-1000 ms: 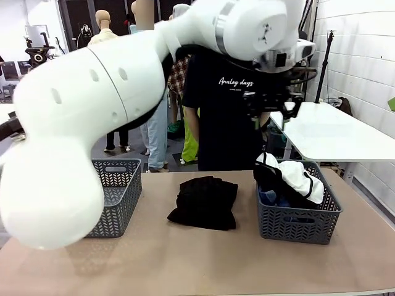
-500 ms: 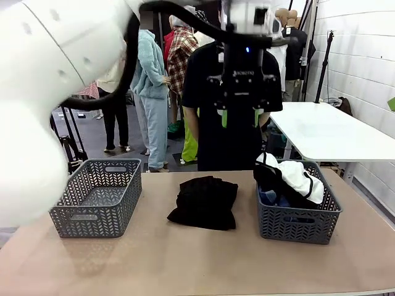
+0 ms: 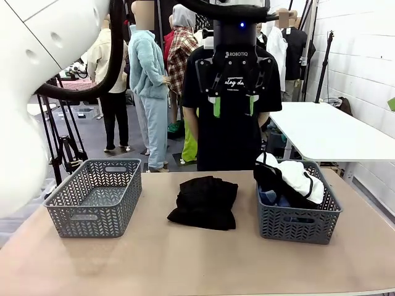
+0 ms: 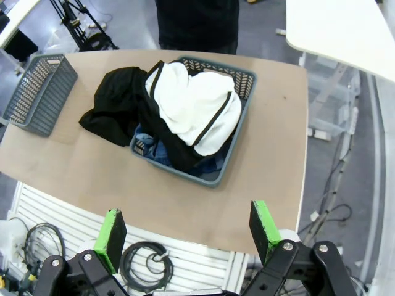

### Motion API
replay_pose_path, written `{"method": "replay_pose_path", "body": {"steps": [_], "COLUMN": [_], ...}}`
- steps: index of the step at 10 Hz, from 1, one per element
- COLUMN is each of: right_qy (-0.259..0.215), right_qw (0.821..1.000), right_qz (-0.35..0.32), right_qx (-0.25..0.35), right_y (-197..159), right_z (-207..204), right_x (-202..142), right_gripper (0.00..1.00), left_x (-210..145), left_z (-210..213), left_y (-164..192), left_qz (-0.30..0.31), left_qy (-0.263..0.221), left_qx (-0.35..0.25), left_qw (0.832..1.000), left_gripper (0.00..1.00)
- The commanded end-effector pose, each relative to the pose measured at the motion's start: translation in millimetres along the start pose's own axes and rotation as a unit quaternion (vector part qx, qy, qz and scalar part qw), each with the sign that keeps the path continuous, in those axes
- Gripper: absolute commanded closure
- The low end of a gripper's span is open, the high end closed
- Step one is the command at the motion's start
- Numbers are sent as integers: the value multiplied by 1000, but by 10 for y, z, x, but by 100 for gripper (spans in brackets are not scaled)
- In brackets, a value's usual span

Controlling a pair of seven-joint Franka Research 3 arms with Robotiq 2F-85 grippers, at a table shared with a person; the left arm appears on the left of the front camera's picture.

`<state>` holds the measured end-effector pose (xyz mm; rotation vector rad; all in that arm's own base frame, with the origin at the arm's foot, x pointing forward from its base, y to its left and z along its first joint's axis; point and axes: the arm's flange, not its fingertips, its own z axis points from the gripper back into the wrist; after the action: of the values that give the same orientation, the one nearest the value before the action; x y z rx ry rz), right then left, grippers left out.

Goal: Sort the tops and bottoms.
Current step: Lift clothes from the center of the table with your right hand.

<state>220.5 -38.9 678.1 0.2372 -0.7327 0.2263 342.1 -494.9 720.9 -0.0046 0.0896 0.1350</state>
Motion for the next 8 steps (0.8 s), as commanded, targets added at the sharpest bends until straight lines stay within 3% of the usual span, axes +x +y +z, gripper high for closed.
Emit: {"method": "replay_pose_path", "body": {"steps": [1, 3, 4, 5, 7, 8], "right_qy": [3, 3, 3, 3, 3, 3], "right_qw": [1000, 1000, 1000, 1000, 1000, 1000], "right_qz": [3, 3, 3, 3, 3, 3], "right_qx": [5, 5, 5, 5, 5, 5], "right_y": [8, 8, 8, 8, 8, 8], "right_z": [-23, -23, -23, -23, -23, -23], "right_x": [-11, -11, -11, -11, -11, -11], "right_gripper": [0, 0, 0, 0, 0, 0], "left_x": [41, 133, 205, 220, 63, -34], "left_z": [5, -131, -154, -155, -351, -455], "left_y": [12, 179, 543, 1208, 2163, 2411], "left_qz": [-14, -4, 16, 58, 15, 11], "left_qy": [-2, 13, -27, -83, -11, 24], "left_qx": [-2, 37, 70, 67, 98, 96], "left_qw": [1000, 999, 997, 993, 995, 995], "left_gripper": [34, 34, 34, 34, 34, 34]}}
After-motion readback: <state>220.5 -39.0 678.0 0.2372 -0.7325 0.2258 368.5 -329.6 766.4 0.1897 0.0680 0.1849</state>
